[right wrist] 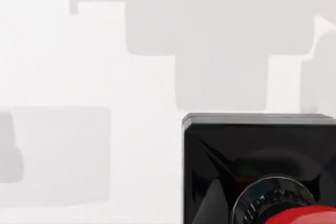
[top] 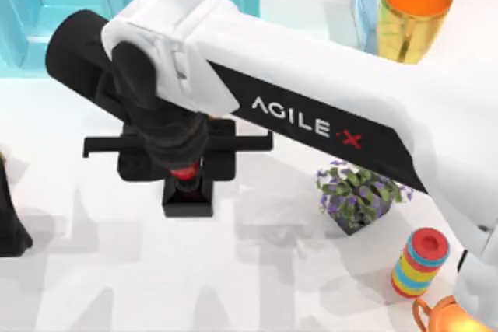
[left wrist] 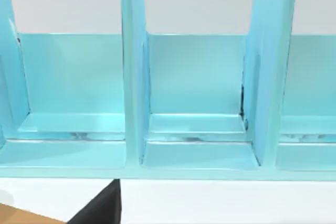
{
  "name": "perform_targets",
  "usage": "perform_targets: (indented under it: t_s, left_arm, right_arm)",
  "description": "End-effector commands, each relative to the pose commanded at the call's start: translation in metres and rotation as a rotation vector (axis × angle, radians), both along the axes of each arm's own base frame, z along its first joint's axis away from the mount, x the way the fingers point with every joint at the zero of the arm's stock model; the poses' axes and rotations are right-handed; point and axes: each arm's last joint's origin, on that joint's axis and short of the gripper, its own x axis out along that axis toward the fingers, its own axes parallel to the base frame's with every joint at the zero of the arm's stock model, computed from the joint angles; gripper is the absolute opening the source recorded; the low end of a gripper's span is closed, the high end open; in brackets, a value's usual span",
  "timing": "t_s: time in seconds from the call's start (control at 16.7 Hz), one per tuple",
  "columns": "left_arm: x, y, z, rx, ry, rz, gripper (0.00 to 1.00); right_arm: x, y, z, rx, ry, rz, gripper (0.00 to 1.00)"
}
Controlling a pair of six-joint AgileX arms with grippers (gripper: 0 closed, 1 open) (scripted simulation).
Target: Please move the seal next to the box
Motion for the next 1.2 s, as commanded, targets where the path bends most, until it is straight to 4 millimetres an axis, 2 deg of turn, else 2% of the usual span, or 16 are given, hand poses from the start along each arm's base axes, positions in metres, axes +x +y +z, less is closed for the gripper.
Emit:
perform_targets:
  t_s: [0.18,0.36,0.54,0.72,0.84,0.96,1.2]
  left_arm:
    - [0.000,0.000,0.000,0.000,0.000,0.000,1.00]
    - [0.000,0.000,0.000,0.000,0.000,0.000,1.00]
    - [0.000,0.000,0.000,0.000,0.000,0.000,1.00]
    - [0.000,0.000,0.000,0.000,0.000,0.000,1.00]
    - [0.000,0.000,0.000,0.000,0.000,0.000,1.00]
    - [0.000,0.000,0.000,0.000,0.000,0.000,1.00]
    - [0.000,0.000,0.000,0.000,0.000,0.000,1.00]
  right_arm:
    - [0.017,-0.063,0.038,-0.002,0.008,-0.004,0.00]
    - [0.015,-0.145,0.074,0.001,0.011,-0.006,0.00]
    - [-0.013,-0.229,0.093,0.001,0.011,-0.006,0.00]
    - [-0.055,-0.297,0.092,0.006,0.002,-0.004,0.00]
    - [-0.082,-0.328,0.083,0.010,-0.005,-0.002,0.00]
    - [-0.102,-0.348,0.071,0.013,-0.008,-0.001,0.00]
    - [-0.120,-0.363,0.057,0.018,-0.012,0.001,0.00]
